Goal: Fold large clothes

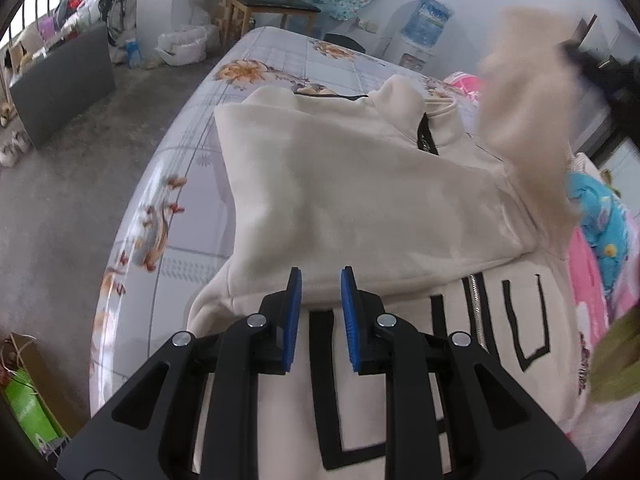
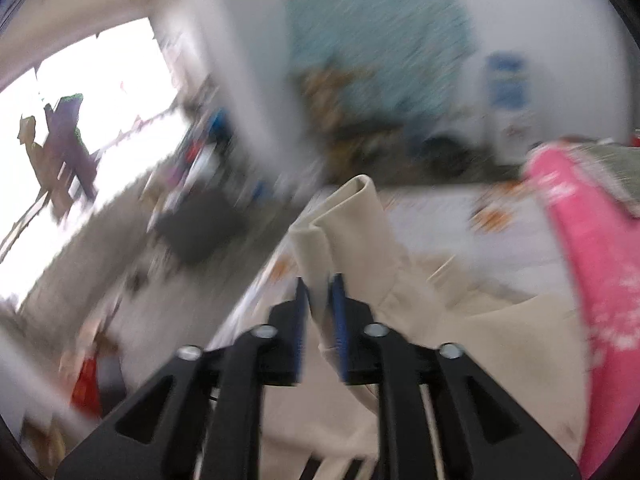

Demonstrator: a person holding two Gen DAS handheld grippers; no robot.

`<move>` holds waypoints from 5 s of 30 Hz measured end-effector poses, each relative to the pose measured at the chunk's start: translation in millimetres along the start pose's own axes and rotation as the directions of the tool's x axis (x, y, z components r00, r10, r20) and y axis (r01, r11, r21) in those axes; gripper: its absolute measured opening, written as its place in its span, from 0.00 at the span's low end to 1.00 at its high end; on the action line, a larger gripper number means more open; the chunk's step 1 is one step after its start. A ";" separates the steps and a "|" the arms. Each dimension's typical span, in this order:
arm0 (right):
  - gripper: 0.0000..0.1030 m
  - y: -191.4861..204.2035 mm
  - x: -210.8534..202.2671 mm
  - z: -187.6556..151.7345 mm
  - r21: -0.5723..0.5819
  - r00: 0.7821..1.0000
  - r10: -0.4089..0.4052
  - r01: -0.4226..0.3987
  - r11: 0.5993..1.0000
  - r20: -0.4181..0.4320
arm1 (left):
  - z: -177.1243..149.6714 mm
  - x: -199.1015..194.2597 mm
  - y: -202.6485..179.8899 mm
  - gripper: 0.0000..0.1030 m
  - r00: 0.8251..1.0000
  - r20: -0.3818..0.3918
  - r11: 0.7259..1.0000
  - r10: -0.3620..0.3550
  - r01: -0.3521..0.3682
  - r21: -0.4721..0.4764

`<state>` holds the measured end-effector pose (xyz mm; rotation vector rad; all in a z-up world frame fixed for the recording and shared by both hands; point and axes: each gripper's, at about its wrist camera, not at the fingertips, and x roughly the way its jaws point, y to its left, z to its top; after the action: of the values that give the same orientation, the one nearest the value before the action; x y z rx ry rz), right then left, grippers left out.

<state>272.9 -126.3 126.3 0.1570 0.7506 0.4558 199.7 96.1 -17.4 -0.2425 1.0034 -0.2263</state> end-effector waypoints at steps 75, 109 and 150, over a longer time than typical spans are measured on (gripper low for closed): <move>0.34 -177.8 -38.3 -151.5 0.187 0.855 -0.472 0.511 0.839 -0.216 | 11.1 34.3 -47.8 0.68 0.988 0.028 0.976 0.151 -0.154 0.152; 0.93 -58.6 -22.5 -240.7 -0.017 0.881 -0.378 0.389 0.921 -0.284 | -89.4 24.7 -62.9 0.94 0.967 -0.065 0.950 0.247 -0.228 0.215; 0.94 -55.4 -16.0 -239.0 -0.016 0.860 -0.412 0.427 0.904 -0.303 | -88.1 25.4 -64.4 0.94 0.961 -0.082 0.952 0.263 -0.245 0.184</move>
<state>117.1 -188.5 -53.6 -0.0333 1.0674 0.0385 132.9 18.9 -63.7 0.0591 1.1020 -0.0899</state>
